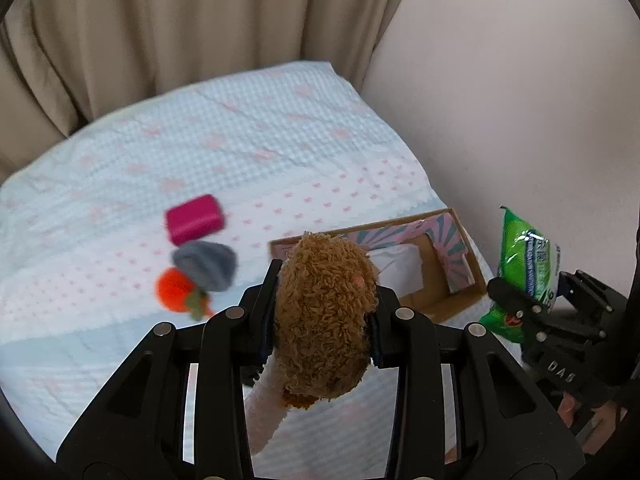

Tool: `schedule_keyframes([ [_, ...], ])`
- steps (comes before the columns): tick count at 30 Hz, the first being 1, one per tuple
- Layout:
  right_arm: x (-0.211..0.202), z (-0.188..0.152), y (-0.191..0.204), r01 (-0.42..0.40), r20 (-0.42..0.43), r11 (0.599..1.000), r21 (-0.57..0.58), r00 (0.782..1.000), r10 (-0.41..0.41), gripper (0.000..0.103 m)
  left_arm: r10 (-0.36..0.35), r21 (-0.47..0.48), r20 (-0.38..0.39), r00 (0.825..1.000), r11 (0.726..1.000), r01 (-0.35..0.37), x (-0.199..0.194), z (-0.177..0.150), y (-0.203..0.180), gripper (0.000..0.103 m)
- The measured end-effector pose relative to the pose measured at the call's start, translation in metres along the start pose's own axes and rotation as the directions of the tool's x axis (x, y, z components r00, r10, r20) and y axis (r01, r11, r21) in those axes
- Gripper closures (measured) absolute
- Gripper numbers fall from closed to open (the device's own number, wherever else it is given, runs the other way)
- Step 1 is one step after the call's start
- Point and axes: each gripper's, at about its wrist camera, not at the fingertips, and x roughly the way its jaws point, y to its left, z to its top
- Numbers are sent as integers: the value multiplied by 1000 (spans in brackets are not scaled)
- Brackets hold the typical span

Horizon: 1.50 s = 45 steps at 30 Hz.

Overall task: Organize soft objects
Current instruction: 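Carry the plush toy and wipes pack over the box with both tools, then open both tools to drop the plush toy and wipes pack into the box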

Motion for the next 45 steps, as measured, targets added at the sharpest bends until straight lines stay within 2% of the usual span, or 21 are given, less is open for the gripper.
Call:
schedule_keyframes([
  [7, 64, 5, -48, -45, -93, 998, -51, 995, 40, 57, -16, -9, -104, 994, 1000, 15, 82, 11, -45, 72],
  [12, 105, -1, -70, -74, -147, 993, -92, 987, 60, 57, -16, 6, -186, 982, 1000, 17, 135, 10, -67, 72],
  [18, 150, -15, -84, -83, -212, 988, -129, 976, 54, 57, -8, -24, -287, 958, 1000, 2, 201, 6, -66, 72],
  [22, 177, -23, -86, -120, -257, 983, -141, 963, 80, 57, -15, -59, -334, 942, 998, -5, 229, 1, -63, 72],
  [25, 185, -27, -86, -125, -257, 980, -155, 963, 82, 57, -2, -51, -344, 939, 999, -17, 240, 0, -66, 71],
  [27, 186, -29, -84, -119, -243, 978, -172, 967, 75, 55, -3, -49, -345, 939, 999, -15, 241, 2, -69, 61],
  [28, 186, -29, -84, -118, -233, 977, -178, 969, 75, 51, -11, -54, -352, 936, 999, -8, 242, 3, -70, 36],
  [29, 185, -29, -84, -126, -224, 975, -182, 971, 84, 44, -19, -60, -363, 932, 998, -4, 243, 4, -70, 1],
  [31, 186, -30, -83, -147, -214, 971, -191, 971, 105, 0, -34, -74, -384, 923, 997, 6, 245, 5, -69, 0],
  [33, 183, -32, -80, -163, -206, 965, -207, 971, 120, 0, -23, -67, -399, 917, 998, -4, 247, 5, -67, 0],
  [36, 180, -37, -79, -163, -205, 961, -226, 972, 116, 0, -9, -66, -399, 917, 998, -19, 243, 6, -63, 0],
  [45, 165, -33, -79, -136, -208, 968, -210, 974, 91, 0, -2, -50, -376, 926, 999, -18, 214, 13, -63, 0],
])
